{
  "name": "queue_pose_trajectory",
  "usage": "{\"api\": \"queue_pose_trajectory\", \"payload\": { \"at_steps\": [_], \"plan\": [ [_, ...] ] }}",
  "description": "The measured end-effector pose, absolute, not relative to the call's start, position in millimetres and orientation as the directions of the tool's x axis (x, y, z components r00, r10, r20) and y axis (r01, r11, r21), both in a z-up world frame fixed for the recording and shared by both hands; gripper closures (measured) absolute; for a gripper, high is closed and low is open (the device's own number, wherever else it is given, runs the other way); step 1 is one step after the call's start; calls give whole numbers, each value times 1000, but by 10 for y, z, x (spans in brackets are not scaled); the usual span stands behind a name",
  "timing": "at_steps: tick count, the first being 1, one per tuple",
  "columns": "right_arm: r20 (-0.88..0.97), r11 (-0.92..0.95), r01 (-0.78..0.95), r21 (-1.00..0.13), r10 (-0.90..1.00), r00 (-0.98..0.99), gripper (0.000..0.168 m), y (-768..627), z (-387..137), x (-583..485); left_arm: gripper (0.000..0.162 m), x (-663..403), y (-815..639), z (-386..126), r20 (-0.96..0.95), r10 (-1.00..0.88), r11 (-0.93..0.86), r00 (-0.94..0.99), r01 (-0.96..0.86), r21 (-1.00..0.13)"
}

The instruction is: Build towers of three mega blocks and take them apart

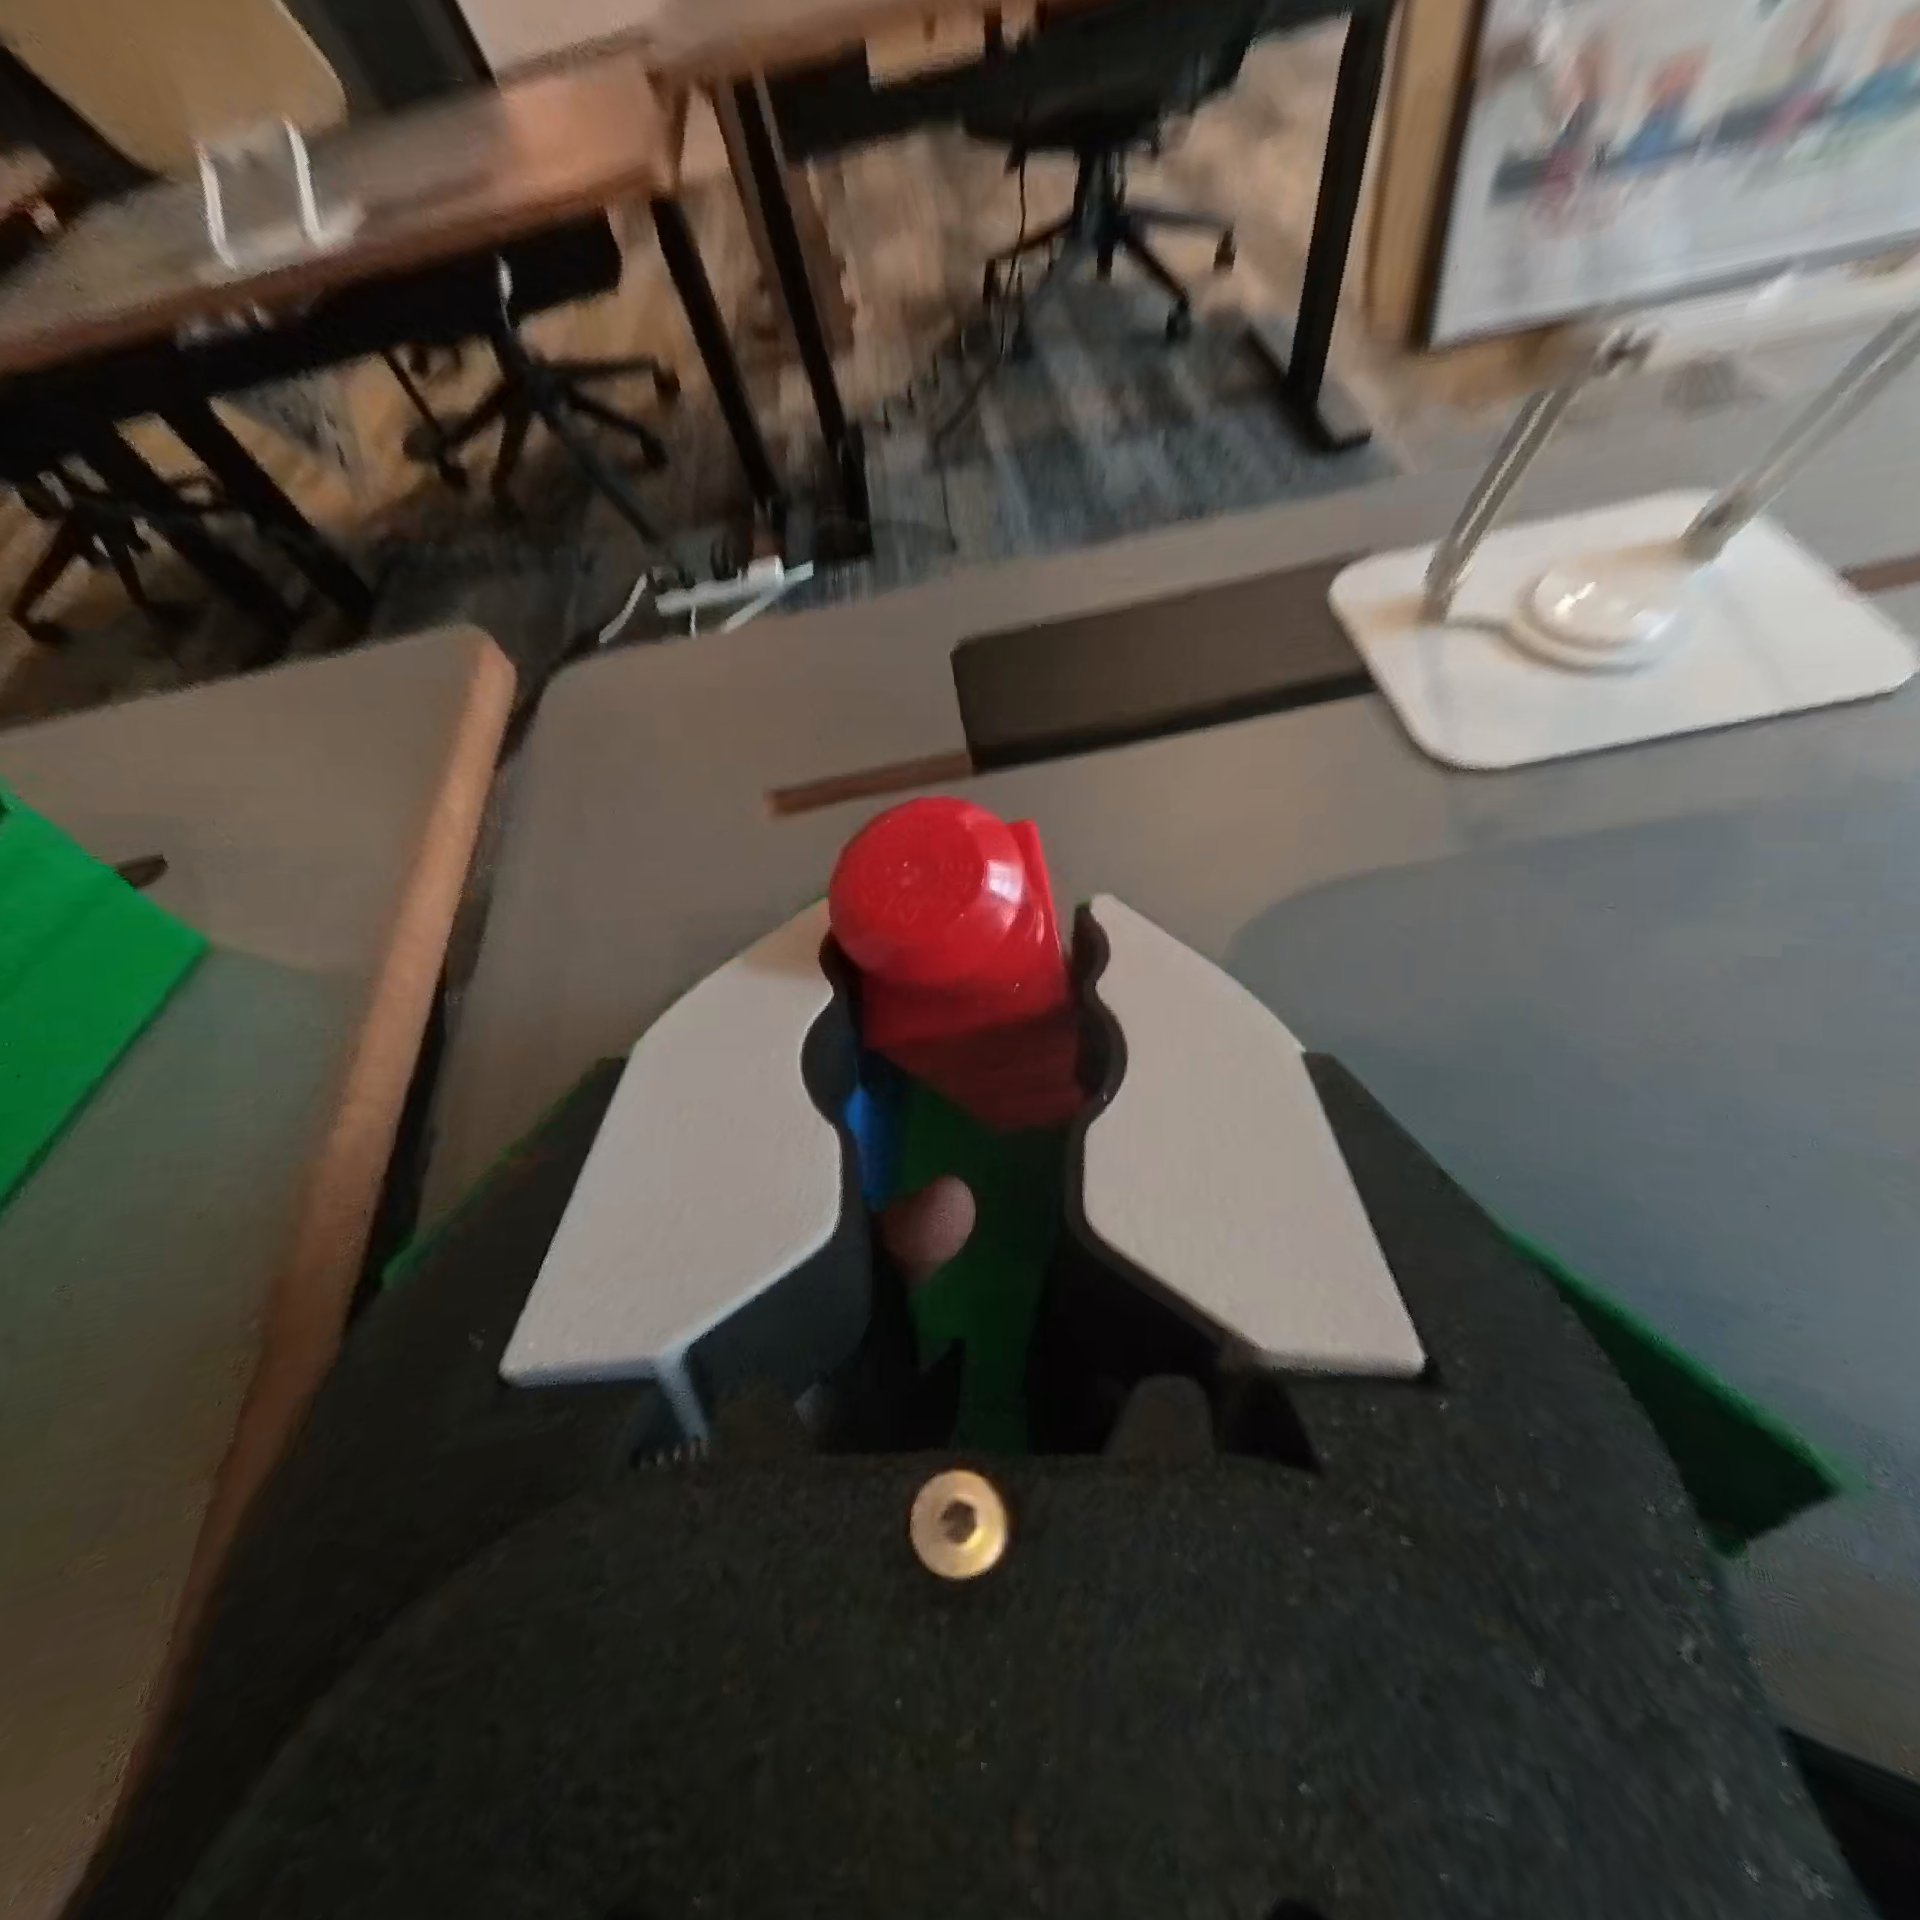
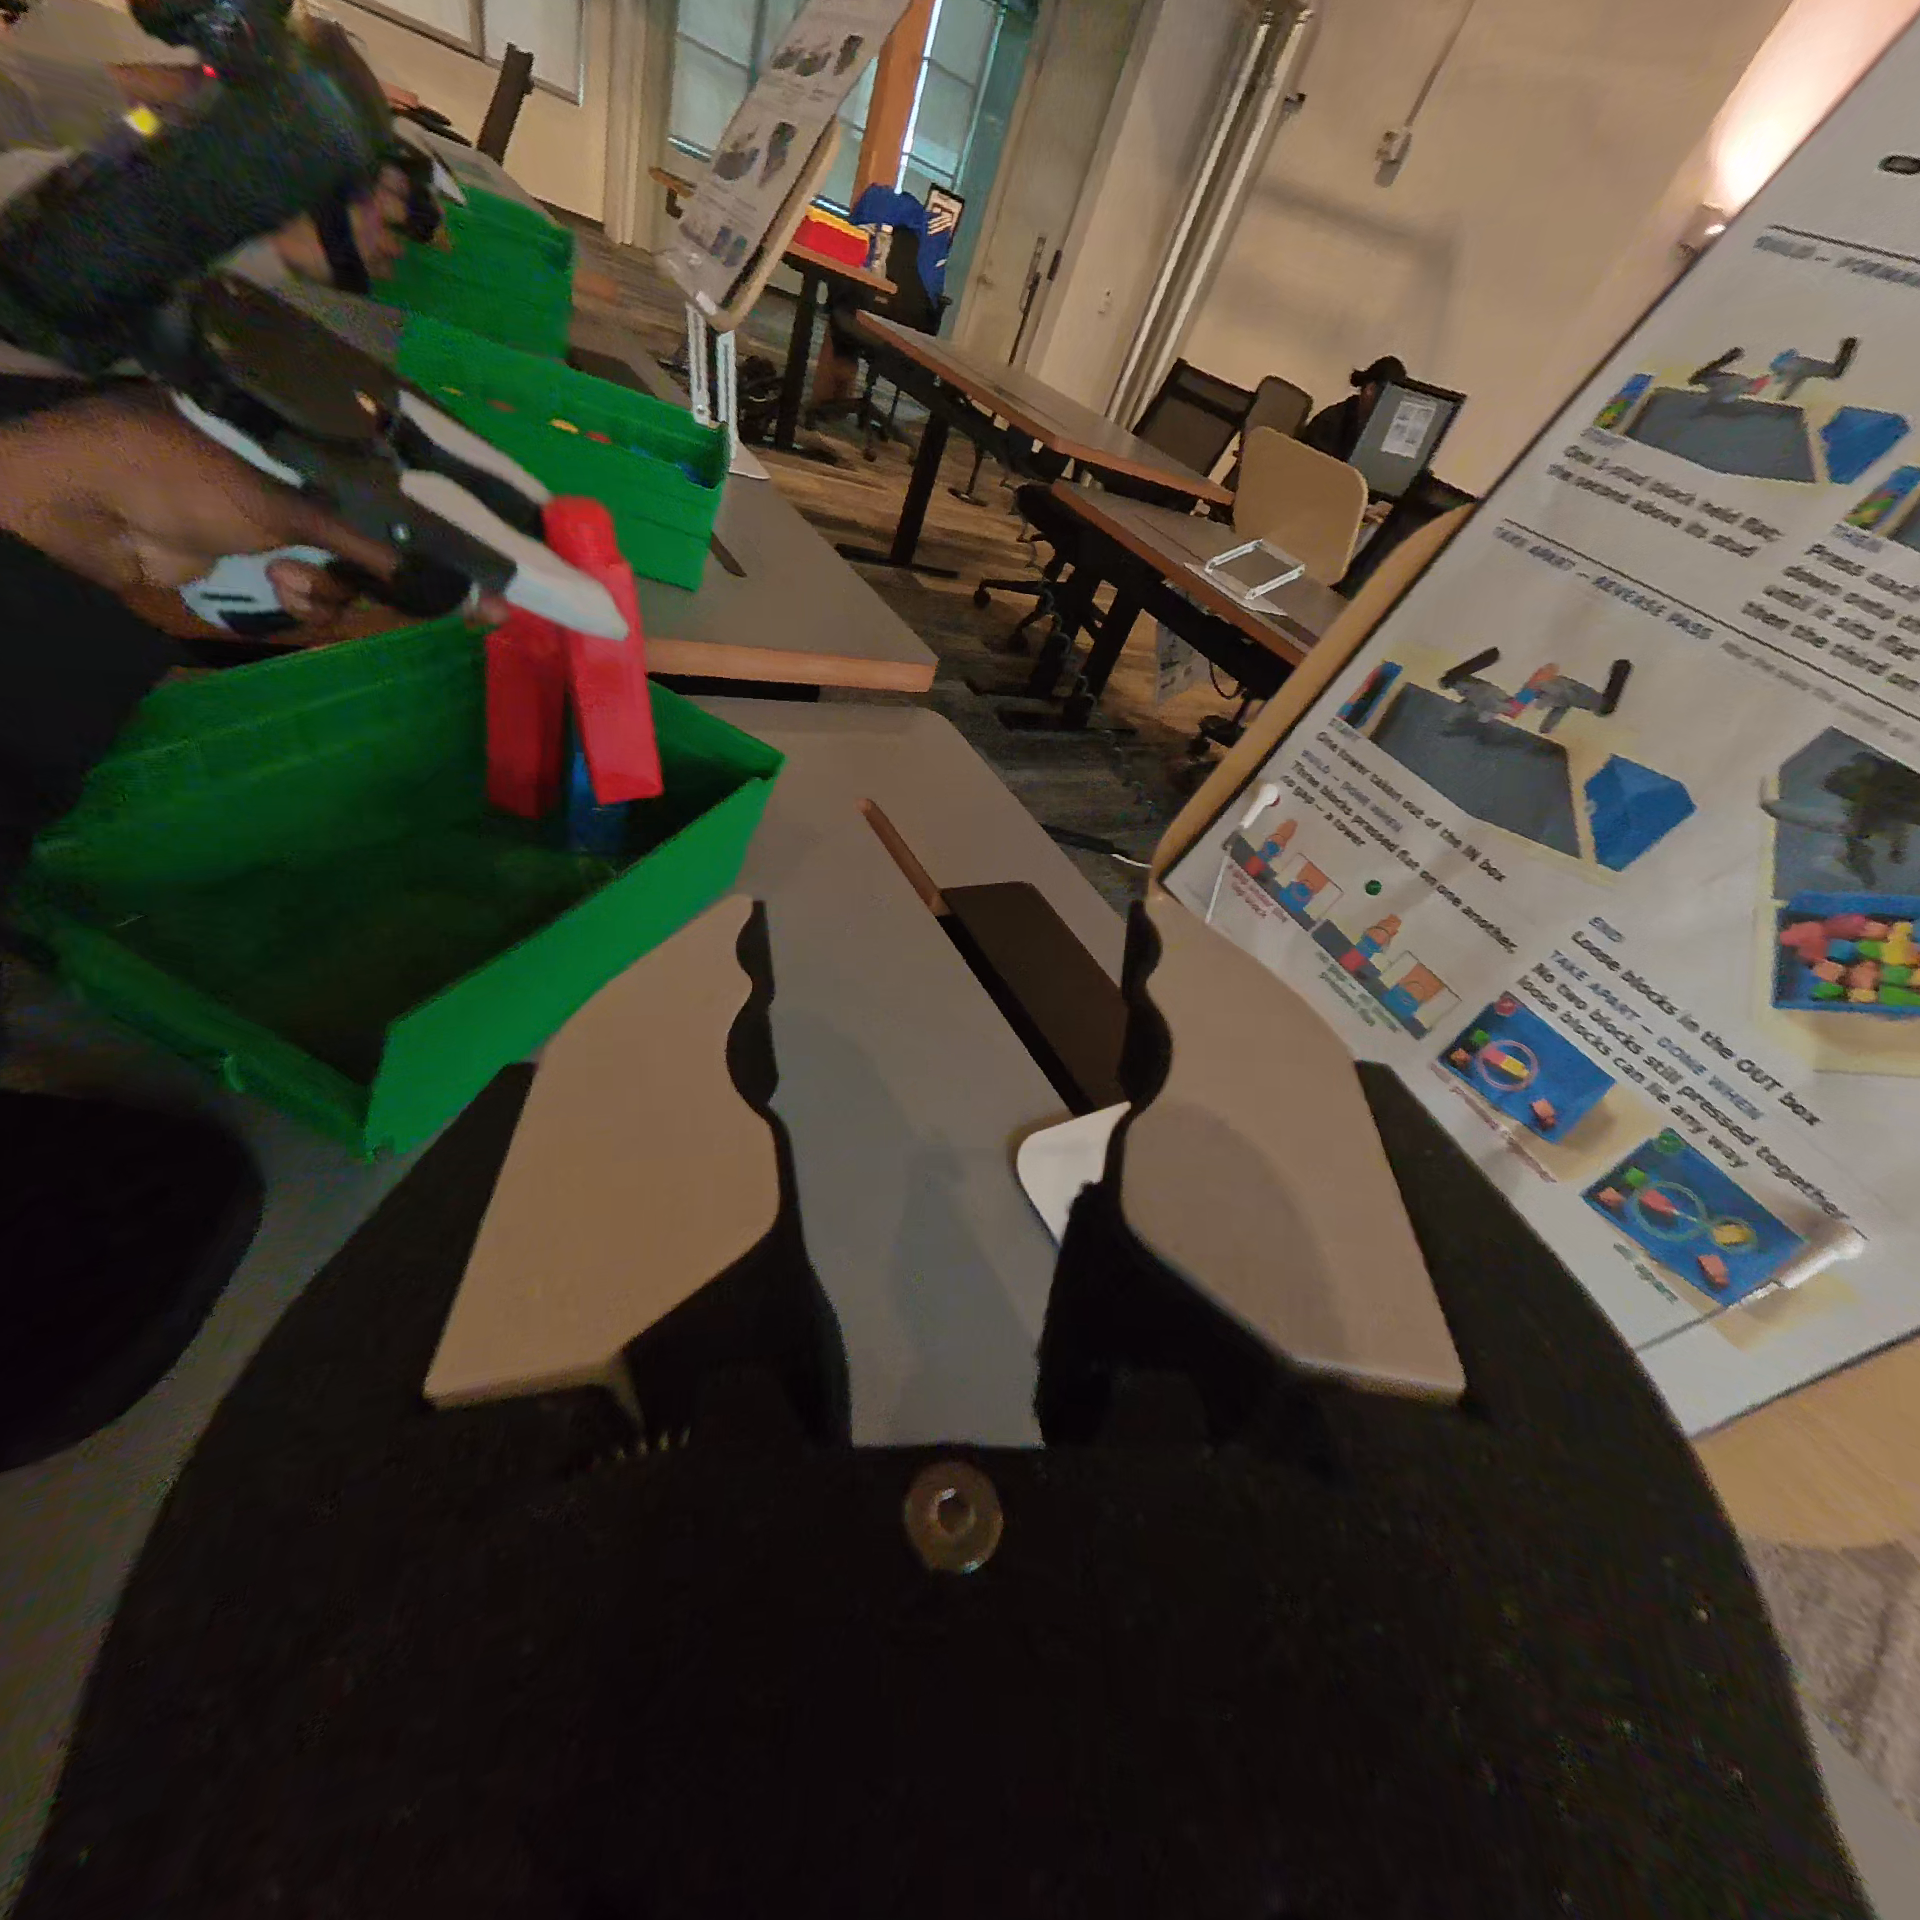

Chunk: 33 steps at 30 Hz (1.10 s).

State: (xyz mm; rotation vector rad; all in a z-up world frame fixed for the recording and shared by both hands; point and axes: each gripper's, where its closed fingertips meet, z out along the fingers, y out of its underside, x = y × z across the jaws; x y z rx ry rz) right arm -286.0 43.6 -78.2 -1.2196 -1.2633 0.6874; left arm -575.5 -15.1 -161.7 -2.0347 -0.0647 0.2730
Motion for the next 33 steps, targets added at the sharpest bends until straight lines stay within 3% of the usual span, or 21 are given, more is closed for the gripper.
{"api": "queue_pose_trajectory", "payload": {
  "at_steps": [4, 7, 14, 20, 26, 29, 32, 33],
  "plan": [
    [307, 280, 179, -943, 940, 147, 103, 274, -799, -3007, 124, -5578, -277, -1122, -91, 115, -243, 989, -61, -968],
    [267, 259, 114, -959, 962, 62, 102, 129, -786, -3130, 124, -5364, -337, -769, 16, -27, -25, 1000, 15, -1000],
    [193, 192, -14, -981, 978, -75, 92, -130, -745, -3380, 124, -4809, -550, -116, 121, -450, 318, 885, 286, -904],
    [50, 21, -159, -987, 983, -179, 93, -275, -654, -3568, 126, -4350, -676, 112, 105, -714, 327, 692, 462, -825],
    [-74, -181, -271, -945, 929, -363, 101, -453, -486, -3544, 126, -3920, -569, 91, 79, -804, 265, 589, 474, -840],
    [-33, -158, -351, -923, 941, -336, 129, -393, -390, -3436, 125, -3772, -527, 67, 70, -824, 247, 563, 467, -849],
    [39, -63, -332, -941, 955, -294, 130, -365, -387, -3340, 123, -3714, -505, -44, 22, -819, 245, 574, 384, -890],
    [76, -10, -319, -948, 964, -255, 130, -338, -399, -3318, 115, -3719, -496, -103, -2, -808, 246, 589, 334, -910]
  ]
}}
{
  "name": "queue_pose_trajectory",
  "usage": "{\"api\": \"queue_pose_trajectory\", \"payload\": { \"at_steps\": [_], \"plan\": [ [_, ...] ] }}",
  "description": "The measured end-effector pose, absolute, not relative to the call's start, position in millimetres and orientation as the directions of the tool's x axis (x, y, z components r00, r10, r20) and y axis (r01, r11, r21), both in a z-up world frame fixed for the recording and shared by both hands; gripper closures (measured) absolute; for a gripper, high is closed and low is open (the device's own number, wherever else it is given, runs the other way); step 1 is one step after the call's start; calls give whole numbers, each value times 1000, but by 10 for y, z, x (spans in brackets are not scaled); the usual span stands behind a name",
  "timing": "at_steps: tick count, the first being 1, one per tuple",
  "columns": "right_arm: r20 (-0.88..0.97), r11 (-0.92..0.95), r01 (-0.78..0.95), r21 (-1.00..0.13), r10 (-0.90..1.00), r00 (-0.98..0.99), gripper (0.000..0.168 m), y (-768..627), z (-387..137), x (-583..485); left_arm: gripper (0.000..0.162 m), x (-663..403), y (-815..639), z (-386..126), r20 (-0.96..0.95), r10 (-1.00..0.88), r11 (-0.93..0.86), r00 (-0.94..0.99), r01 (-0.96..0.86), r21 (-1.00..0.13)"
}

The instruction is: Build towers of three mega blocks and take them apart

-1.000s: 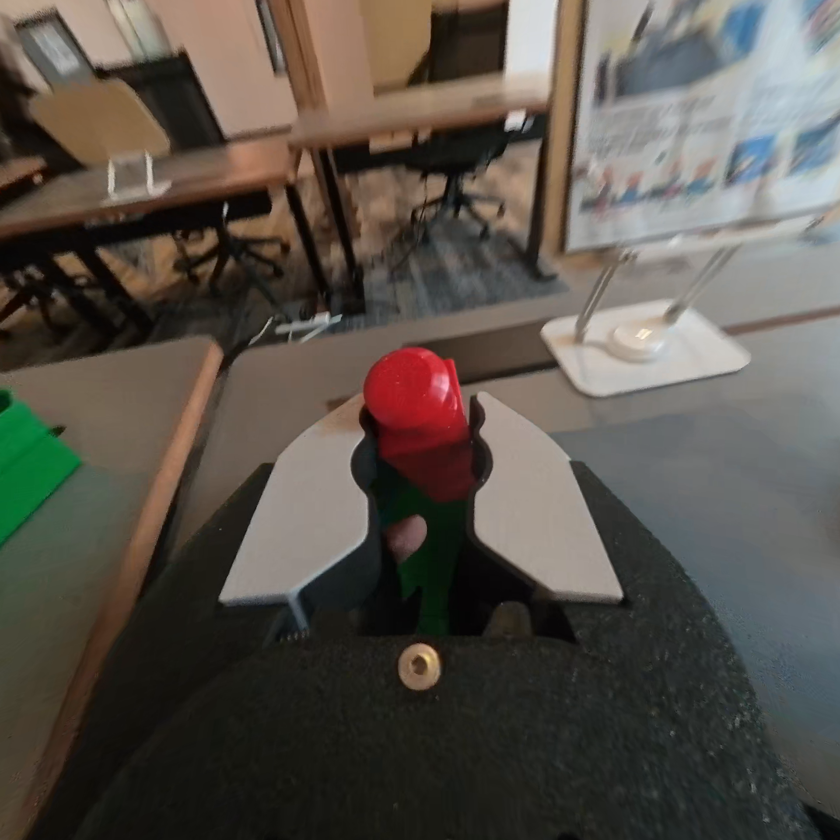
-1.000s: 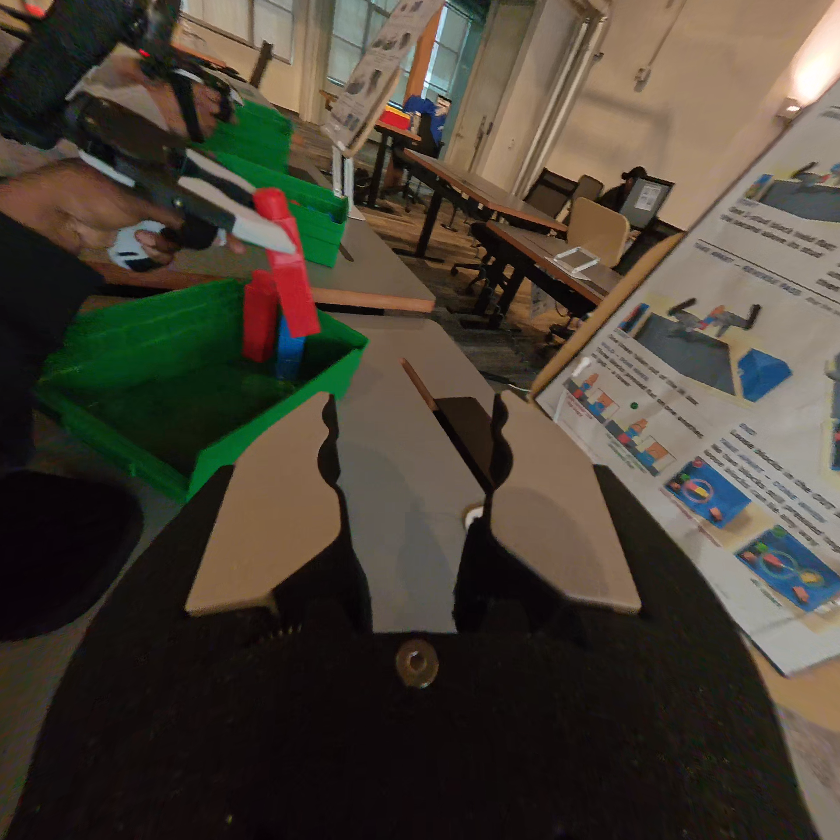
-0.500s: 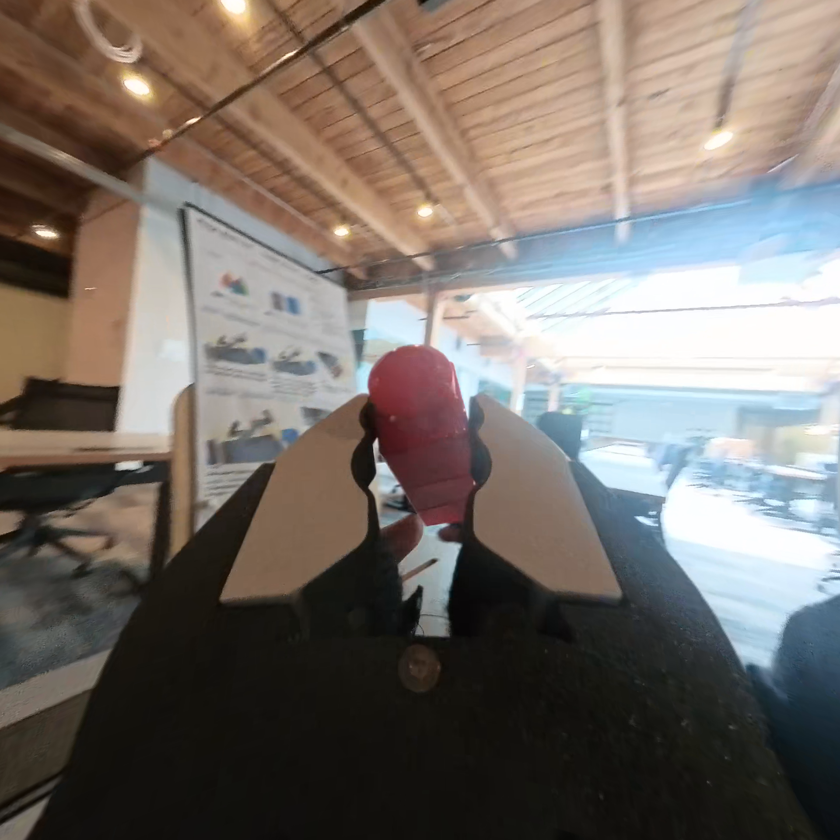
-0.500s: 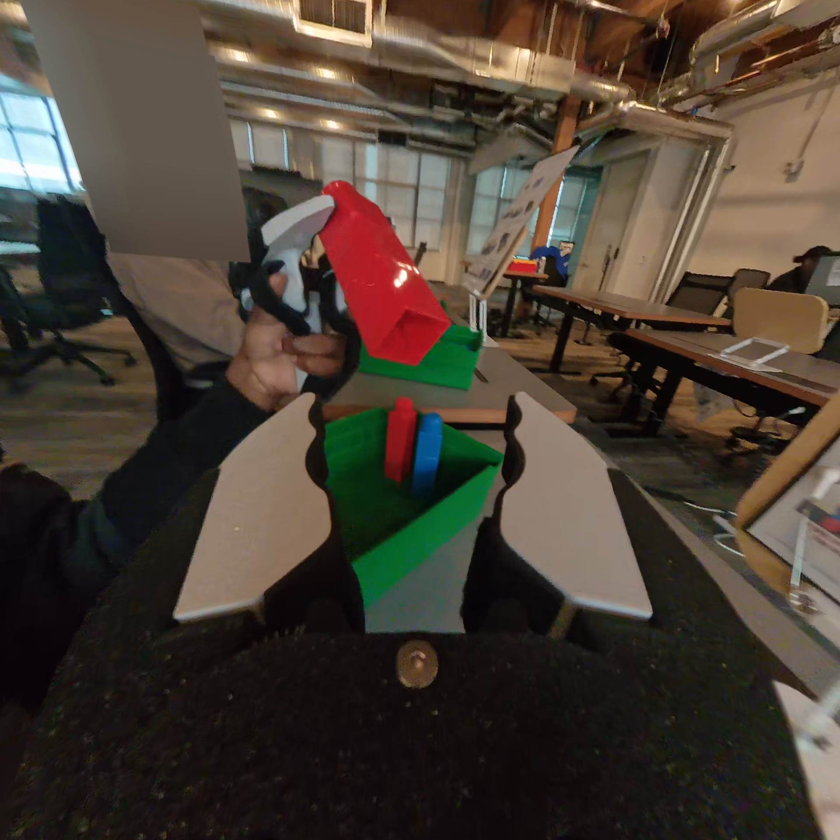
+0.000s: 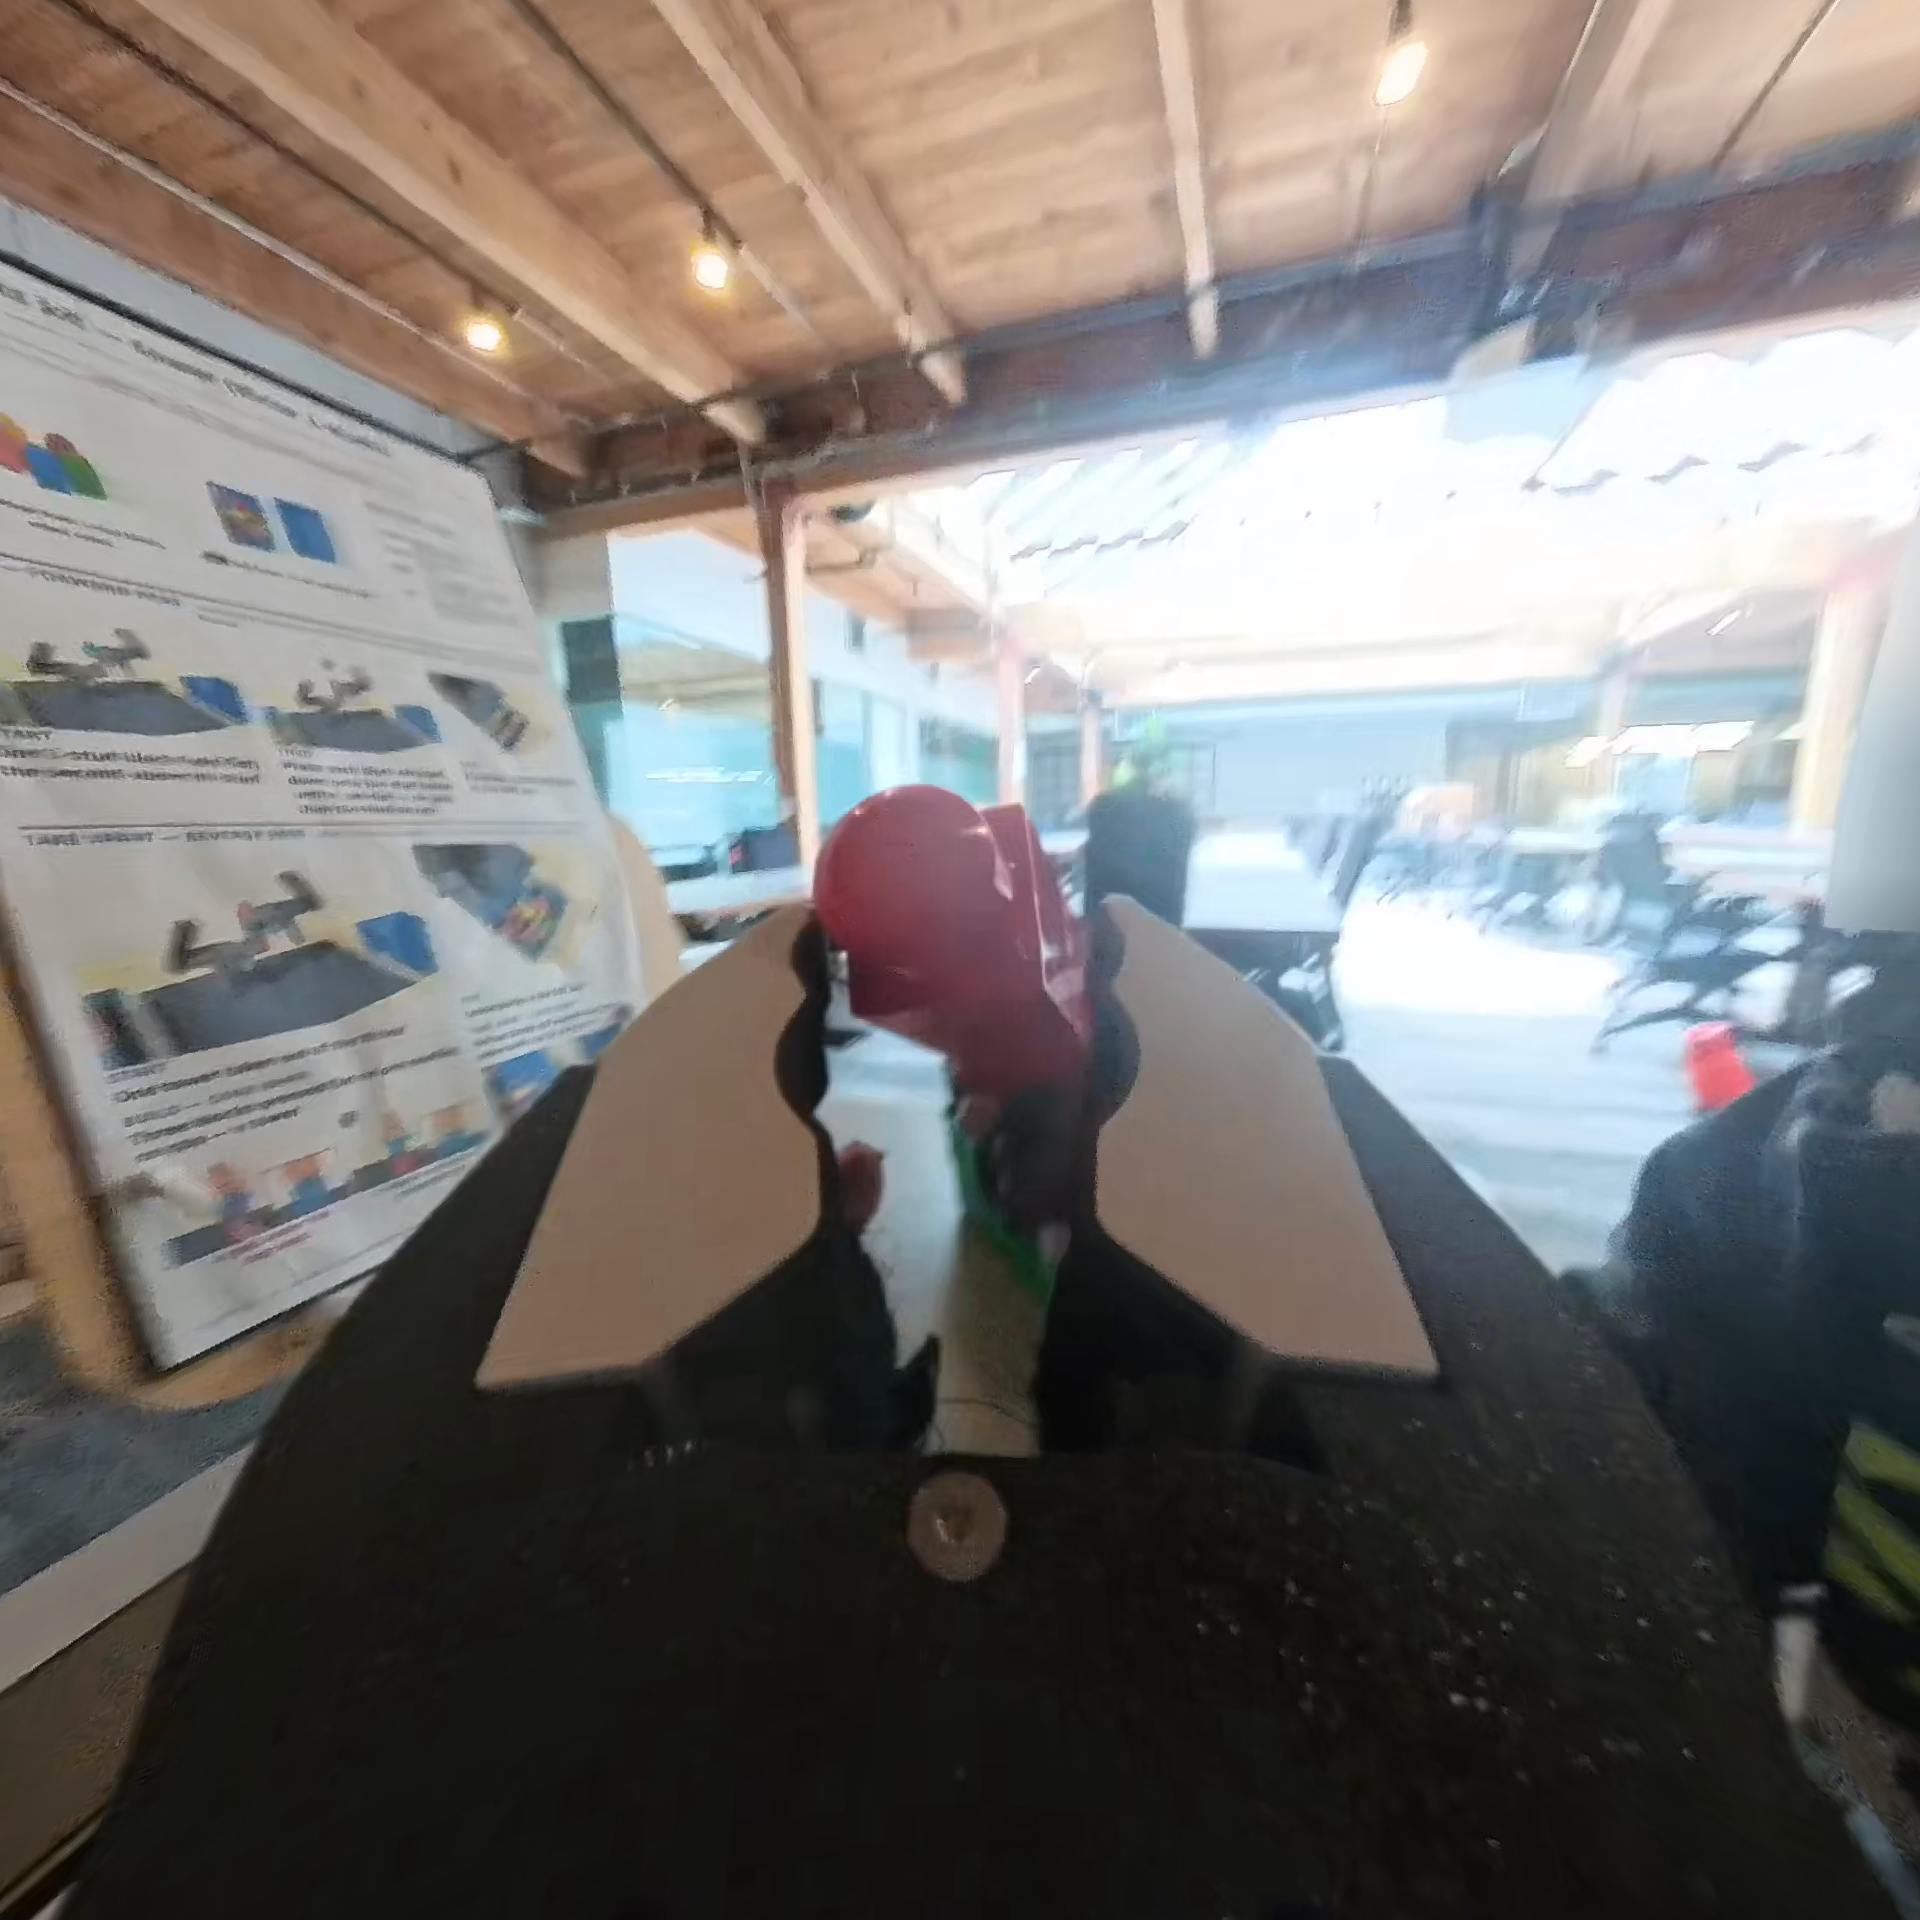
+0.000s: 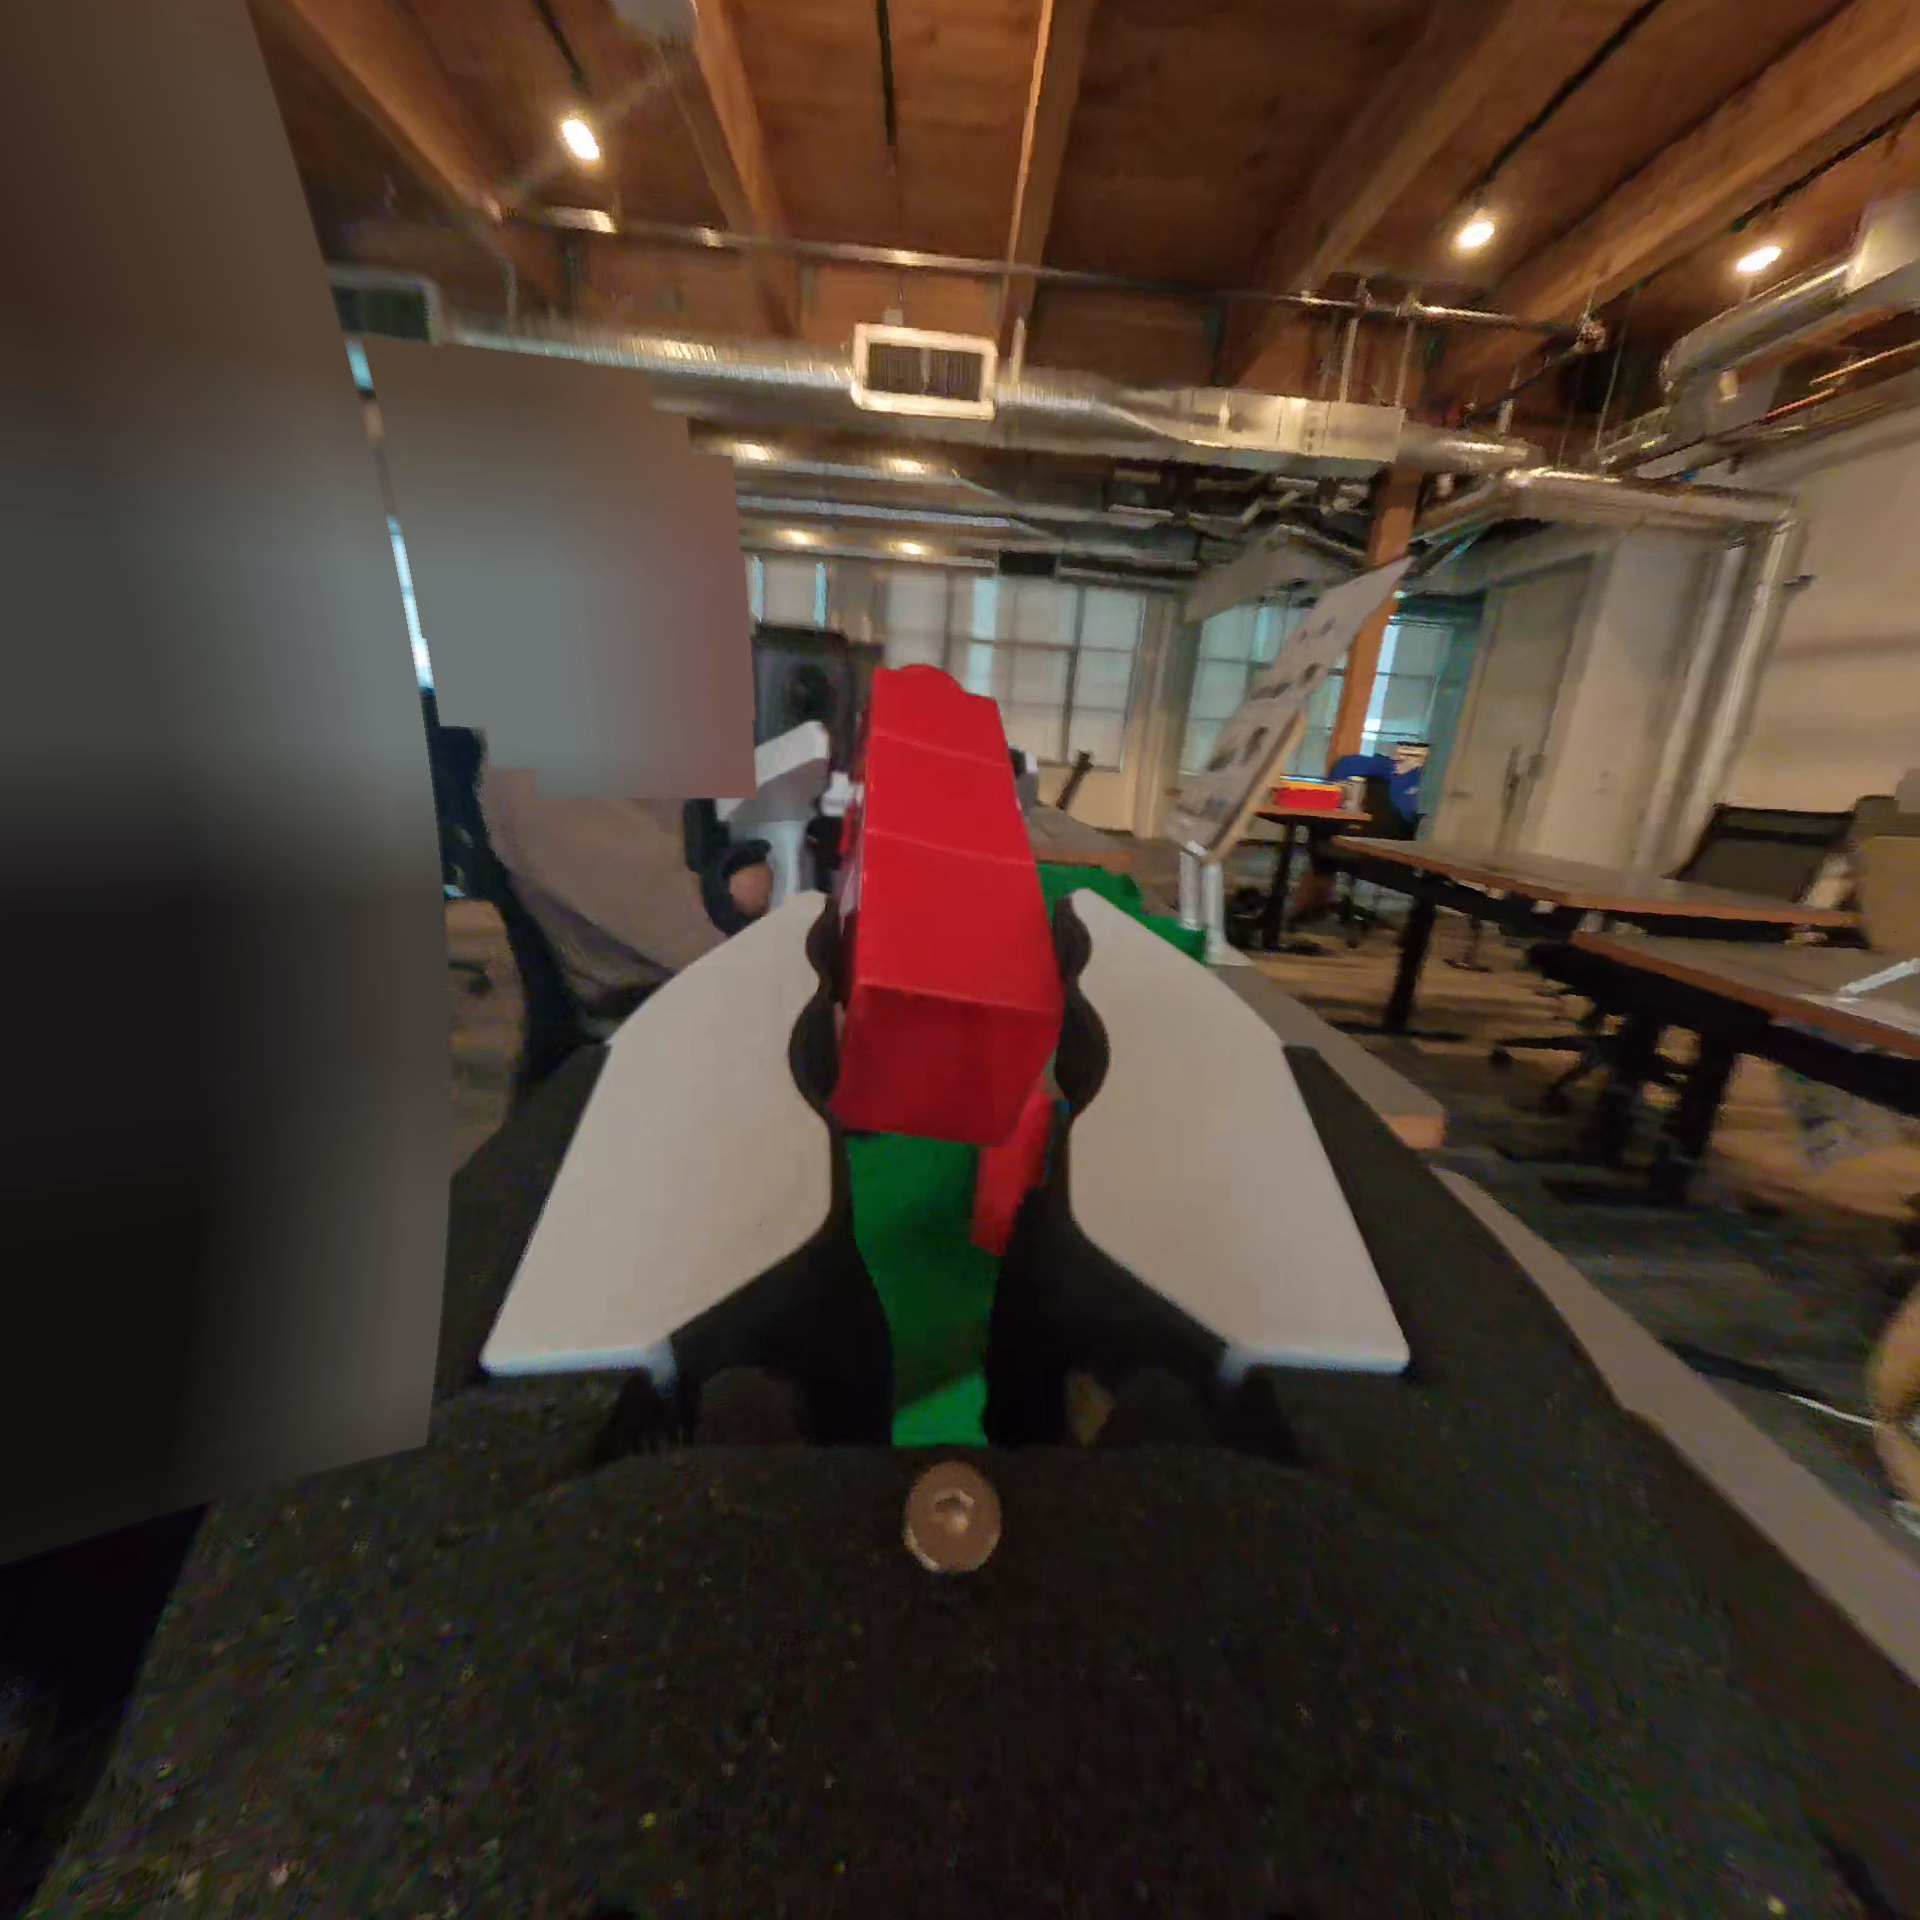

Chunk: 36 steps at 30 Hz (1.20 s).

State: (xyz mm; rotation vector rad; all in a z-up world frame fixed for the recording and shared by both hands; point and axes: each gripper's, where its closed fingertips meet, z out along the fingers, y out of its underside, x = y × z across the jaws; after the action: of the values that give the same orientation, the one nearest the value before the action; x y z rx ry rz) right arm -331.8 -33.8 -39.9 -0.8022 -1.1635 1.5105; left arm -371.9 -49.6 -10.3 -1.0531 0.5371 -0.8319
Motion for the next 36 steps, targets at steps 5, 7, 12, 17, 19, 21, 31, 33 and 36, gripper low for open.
{"api": "queue_pose_trajectory", "payload": {
  "at_steps": [5, 7, 12, 17, 19, 21, 31, 33, 36],
  "plan": [
    [376, 368, -109, -924, 925, -65, 130, -198, -593, -3210, 87, -4087, -409, -379, -268, -506, 310, 820, -117, -943],
    [540, 539, 62, -840, 842, -6, 130, -115, -744, -3179, 87, -4207, -449, -502, -435, -370, 270, 821, -353, -896],
    [664, 666, 186, -722, 743, -86, 130, -246, -927, -3191, 94, -3870, -497, -794, -661, -406, 202, 631, -644, -738],
    [678, 708, 219, -671, 706, -206, 130, -396, -1099, -3205, 103, -3426, -397, -1142, -700, -552, 174, 453, -759, -628],
    [679, 723, 212, -657, 690, -248, 130, -456, -1152, -3211, 105, -3341, -382, -1224, -693, -588, 178, 417, -769, -614],
    [670, 725, 194, -660, 686, -284, 130, -514, -1184, -3219, 108, -3309, -373, -1264, -682, -609, 181, 406, -765, -618],
    [672, 746, 150, -649, 655, -346, 130, -661, -1228, -3247, 120, -3297, -488, -1485, -614, -712, 155, 341, -776, -611],
    [676, 754, 164, -637, 647, -352, 130, -657, -1257, -3254, 122, -3301, -490, -1527, -615, -718, 150, 325, -791, -593],
    [670, 749, 163, -642, 651, -356, 129, -662, -1268, -3265, 123, -3309, -506, -1538, -602, -731, 149, 323, -784, -602]
  ]
}}
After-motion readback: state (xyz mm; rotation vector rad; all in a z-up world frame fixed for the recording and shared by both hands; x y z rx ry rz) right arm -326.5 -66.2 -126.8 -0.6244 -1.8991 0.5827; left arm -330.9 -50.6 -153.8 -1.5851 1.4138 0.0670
